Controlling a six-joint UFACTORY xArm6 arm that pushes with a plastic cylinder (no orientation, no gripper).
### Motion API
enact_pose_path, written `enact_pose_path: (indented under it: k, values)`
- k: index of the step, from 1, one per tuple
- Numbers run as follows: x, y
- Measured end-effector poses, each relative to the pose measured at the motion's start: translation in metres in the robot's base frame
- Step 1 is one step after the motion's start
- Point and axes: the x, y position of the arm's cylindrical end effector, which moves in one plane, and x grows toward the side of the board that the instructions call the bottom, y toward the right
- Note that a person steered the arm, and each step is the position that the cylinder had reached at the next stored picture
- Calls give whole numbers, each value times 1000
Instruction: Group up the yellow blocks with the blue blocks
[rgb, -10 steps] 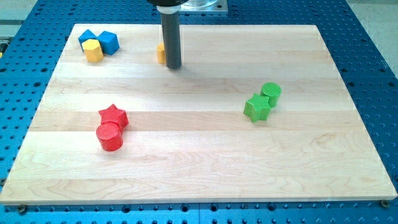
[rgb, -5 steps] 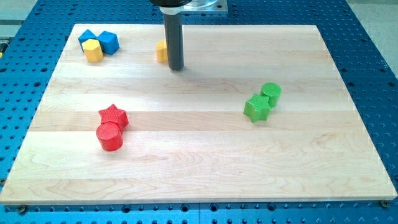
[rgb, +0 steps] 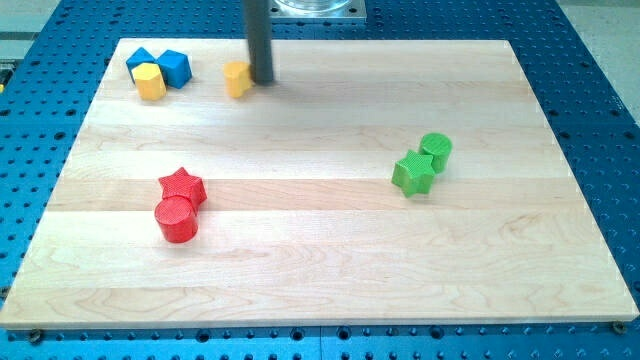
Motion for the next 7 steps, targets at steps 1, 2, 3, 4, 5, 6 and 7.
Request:
enact_pose_path:
  k: [1, 2, 3, 4, 5, 6, 7]
  values:
    - [5, -21]
    - [30, -19]
    - [32, -28]
    - [44, -28]
    - [67, -29]
    - [56, -42]
    - [60, -42]
